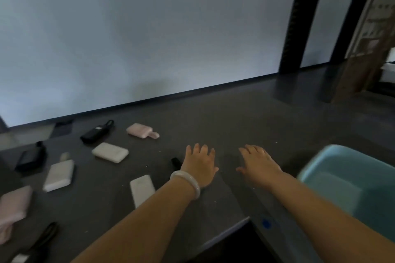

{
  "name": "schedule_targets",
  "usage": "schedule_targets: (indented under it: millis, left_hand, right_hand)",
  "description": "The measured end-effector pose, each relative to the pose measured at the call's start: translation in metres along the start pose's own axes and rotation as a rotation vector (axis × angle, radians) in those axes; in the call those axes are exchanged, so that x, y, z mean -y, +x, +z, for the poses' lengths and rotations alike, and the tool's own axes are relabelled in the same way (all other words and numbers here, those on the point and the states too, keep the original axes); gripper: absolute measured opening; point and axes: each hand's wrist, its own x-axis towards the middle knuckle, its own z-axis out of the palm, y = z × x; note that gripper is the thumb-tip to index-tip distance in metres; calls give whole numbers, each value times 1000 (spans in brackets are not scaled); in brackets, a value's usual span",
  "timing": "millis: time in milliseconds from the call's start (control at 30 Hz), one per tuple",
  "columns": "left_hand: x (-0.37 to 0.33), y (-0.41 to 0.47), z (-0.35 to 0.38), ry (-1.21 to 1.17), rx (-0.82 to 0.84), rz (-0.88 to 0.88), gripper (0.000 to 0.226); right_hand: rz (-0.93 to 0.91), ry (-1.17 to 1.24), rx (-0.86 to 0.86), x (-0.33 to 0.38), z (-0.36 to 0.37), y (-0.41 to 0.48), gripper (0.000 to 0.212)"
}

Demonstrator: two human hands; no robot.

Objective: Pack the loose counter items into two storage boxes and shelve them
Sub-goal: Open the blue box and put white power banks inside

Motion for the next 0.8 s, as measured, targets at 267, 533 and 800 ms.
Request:
schedule_targets:
  millis: [267, 533, 800]
  left_hand:
    - [99, -27, 39, -88, 119, -191, 66]
    - [143, -80, 86, -163, 215, -519, 64]
    - [147, -120, 116, -312, 264, -784, 64]
  right_hand:
    - [-168, 1, 105, 89, 34, 56, 67]
    - [-327, 28, 208, 118, 63, 87, 67]
    - [-463, 54, 315, 159, 95, 99, 70]
